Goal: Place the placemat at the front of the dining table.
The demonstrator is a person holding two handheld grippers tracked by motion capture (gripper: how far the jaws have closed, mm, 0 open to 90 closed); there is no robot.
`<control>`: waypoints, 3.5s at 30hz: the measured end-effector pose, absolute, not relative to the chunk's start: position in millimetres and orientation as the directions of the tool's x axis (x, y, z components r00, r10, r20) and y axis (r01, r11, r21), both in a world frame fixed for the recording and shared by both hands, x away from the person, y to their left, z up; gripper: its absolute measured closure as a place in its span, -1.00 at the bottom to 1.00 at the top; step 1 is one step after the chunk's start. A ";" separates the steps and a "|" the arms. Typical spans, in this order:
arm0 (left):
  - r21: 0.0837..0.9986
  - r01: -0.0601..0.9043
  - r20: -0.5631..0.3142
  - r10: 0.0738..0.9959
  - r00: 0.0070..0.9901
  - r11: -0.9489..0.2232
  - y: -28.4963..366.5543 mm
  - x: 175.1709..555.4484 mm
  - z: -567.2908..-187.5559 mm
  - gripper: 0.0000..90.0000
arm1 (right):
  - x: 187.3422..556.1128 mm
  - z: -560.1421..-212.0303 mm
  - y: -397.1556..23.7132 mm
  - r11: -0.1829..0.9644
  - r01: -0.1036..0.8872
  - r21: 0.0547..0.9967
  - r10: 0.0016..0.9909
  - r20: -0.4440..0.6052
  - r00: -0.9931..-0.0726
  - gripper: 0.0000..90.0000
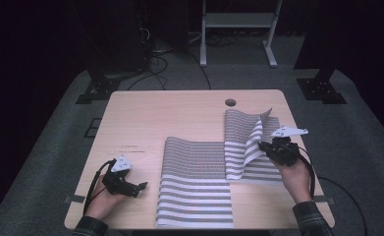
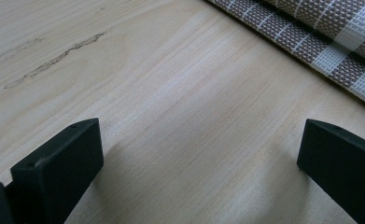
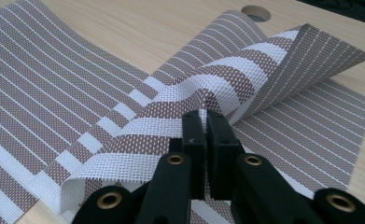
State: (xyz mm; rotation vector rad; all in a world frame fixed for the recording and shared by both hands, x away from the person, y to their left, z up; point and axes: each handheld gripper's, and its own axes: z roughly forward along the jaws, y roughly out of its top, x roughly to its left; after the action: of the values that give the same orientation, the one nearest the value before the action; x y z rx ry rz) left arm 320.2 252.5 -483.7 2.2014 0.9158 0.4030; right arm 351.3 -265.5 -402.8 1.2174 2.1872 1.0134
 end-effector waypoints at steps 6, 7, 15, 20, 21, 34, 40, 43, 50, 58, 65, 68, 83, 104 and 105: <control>0.713 0.493 0.015 0.714 0.700 -0.498 252.5 320.2 -483.7 -1.00 | 359.9 -408.6 -251.1 0.366 0.535 0.761 0.842 -0.027 -0.538 0.94; 0.713 0.493 0.014 0.714 0.700 -0.498 252.5 320.1 -483.7 -1.00 | 361.1 -409.6 -248.5 0.370 0.534 0.761 0.840 -0.028 -0.542 0.94; 0.713 0.493 0.015 0.714 0.700 -0.498 252.5 320.1 -483.7 -1.00 | 371.0 -415.2 -230.0 0.393 0.536 0.747 0.825 -0.028 -0.565 0.94; 0.713 0.493 0.015 0.713 0.701 -0.499 252.6 320.1 -483.7 -1.00 | 376.6 -417.9 -219.3 0.394 0.537 0.746 0.818 -0.018 -0.575 0.94; 0.713 0.493 0.015 0.713 0.701 -0.499 252.5 320.1 -483.7 -1.00 | 378.2 -418.9 -216.8 0.398 0.534 0.746 0.815 -0.020 -0.579 0.94; 0.713 0.493 0.015 0.713 0.701 -0.499 252.6 320.1 -483.7 -1.00 | 390.5 -427.8 -190.4 0.414 0.533 0.738 0.794 -0.006 -0.608 0.94; 0.713 0.493 0.015 0.713 0.701 -0.499 252.6 320.1 -483.7 -1.00 | 393.7 -430.3 -179.7 0.413 0.530 0.741 0.785 0.005 -0.620 0.94; 0.713 0.493 0.015 0.713 0.701 -0.499 252.5 320.0 -483.7 -1.00 | 393.4 -429.4 -173.2 0.413 0.524 0.745 0.779 0.009 -0.627 0.94; 0.713 0.492 0.015 0.713 0.701 -0.499 252.4 319.7 -483.7 -1.00 | 394.5 -422.5 -157.9 0.430 0.501 0.751 0.757 0.002 -0.654 0.94; 0.713 0.492 0.015 0.713 0.701 -0.500 252.4 319.7 -483.7 -1.00 | 396.0 -422.2 -143.7 0.436 0.484 0.758 0.740 0.004 -0.673 0.94; 0.713 0.492 0.016 0.713 0.701 -0.499 252.4 319.7 -483.7 -1.00 | 396.7 -418.8 -132.8 0.443 0.471 0.763 0.722 0.008 -0.692 0.94; 0.713 0.492 0.015 0.713 0.701 -0.499 252.4 319.7 -483.7 -1.00 | 396.3 -419.1 -127.7 0.447 0.468 0.762 0.715 0.011 -0.699 0.94; 0.714 0.491 0.017 0.712 0.701 -0.500 252.4 319.7 -483.7 -1.00 | 390.9 -417.9 -102.1 0.466 0.433 0.772 0.662 0.020 -0.749 0.93; 0.714 0.488 0.016 0.709 0.705 -0.502 252.2 319.7 -483.8 -1.00 | 384.3 -420.1 -79.2 0.454 0.407 0.793 0.597 0.068 -0.799 0.36; 0.715 0.488 0.016 0.709 0.705 -0.501 252.2 319.6 -483.8 -1.00 | 384.3 -419.0 -80.7 0.455 0.402 0.794 0.597 0.063 -0.800 0.33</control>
State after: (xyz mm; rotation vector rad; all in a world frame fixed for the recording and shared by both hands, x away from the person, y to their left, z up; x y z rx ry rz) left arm 319.6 252.2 -483.8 2.2023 0.9077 0.4025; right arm 384.3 -80.7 -419.0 0.8672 2.4801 1.2619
